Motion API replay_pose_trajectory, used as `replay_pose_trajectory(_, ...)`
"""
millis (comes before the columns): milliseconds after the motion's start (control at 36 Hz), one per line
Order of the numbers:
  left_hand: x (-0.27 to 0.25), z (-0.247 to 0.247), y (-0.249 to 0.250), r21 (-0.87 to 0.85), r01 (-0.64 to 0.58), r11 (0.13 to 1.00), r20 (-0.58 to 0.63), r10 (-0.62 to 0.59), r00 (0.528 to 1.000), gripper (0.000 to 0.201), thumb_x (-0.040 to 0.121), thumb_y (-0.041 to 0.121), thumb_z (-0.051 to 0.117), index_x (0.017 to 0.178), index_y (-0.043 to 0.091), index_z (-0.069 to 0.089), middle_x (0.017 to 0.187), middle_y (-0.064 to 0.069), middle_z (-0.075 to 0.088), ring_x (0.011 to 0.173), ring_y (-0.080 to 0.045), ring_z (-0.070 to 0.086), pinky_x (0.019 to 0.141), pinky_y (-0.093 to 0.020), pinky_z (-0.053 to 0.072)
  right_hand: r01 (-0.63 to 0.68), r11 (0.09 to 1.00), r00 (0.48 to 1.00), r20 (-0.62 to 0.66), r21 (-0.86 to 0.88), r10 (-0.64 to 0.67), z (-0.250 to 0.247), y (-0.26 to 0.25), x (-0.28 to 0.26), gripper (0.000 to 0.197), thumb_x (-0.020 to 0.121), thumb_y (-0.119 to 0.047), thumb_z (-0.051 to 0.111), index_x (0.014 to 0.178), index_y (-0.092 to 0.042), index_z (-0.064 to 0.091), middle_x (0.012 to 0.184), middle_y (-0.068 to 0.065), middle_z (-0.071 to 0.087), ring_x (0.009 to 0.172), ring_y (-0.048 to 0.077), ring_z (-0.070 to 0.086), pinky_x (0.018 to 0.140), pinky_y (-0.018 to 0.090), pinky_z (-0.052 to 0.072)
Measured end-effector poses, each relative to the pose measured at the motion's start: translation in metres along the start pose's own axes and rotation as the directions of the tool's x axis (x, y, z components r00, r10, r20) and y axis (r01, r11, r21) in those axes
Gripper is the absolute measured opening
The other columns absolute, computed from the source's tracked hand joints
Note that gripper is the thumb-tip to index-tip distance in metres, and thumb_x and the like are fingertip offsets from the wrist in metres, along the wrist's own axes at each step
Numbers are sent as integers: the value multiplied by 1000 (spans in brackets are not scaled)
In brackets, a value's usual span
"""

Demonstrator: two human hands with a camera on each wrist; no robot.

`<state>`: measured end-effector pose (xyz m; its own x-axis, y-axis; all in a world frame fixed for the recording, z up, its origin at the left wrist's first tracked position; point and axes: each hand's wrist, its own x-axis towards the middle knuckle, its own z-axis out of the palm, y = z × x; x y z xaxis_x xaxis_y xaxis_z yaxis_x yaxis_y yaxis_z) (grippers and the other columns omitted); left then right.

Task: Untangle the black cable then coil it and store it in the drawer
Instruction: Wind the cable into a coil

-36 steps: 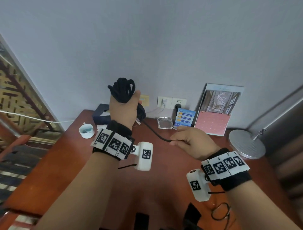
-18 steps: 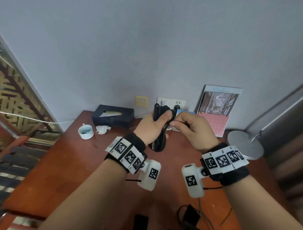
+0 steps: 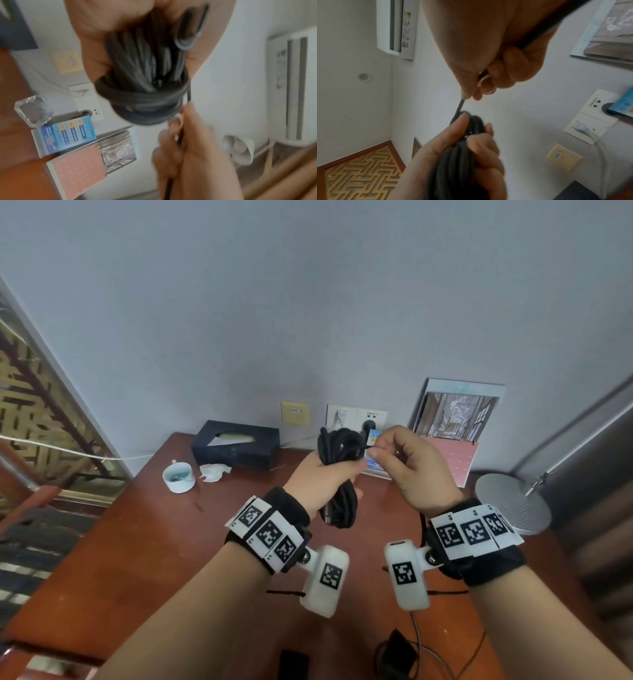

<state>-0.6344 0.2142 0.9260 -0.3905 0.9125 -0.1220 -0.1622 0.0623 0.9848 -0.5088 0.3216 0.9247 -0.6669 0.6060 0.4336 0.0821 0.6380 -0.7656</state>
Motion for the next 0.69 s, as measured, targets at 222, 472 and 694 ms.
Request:
replay_pose_trajectory(222, 5, -18, 9, -519, 62, 852, -188, -184, 965, 12, 89, 19, 66, 94, 8, 69, 65, -5, 63, 51, -16, 67, 51, -22, 55, -172, 978, 984, -15, 114, 175, -2, 29, -11, 9, 83, -41, 52, 80, -36, 59, 50, -13, 44, 47, 5, 36, 52, 23, 31)
replay_pose_trajectory(472, -2, 0, -4, -377, 151, 914, -34, -177, 984, 13, 88, 3, 65, 97, 12, 69, 72, -4, 67, 61, -14, 69, 53, -24, 55, -92, 996, 988, -125, 23, 94, 10, 7, -5, 22, 94, -16, 55, 73, -22, 52, 53, -14, 49, 54, 2, 43, 56, 22, 36)
replay_pose_trajectory(694, -2, 7, -3, -389, 76, 918, -65, -110, 992, 17, 88, 2, 63, 105, -2, 65, 77, -11, 64, 62, -14, 67, 56, -26, 55, -17, 995, 999, -40, -97, 14, 28, 4, -14, 18, 93, -16, 57, 76, -16, 62, 61, -7, 57, 56, 11, 54, 56, 30, 45)
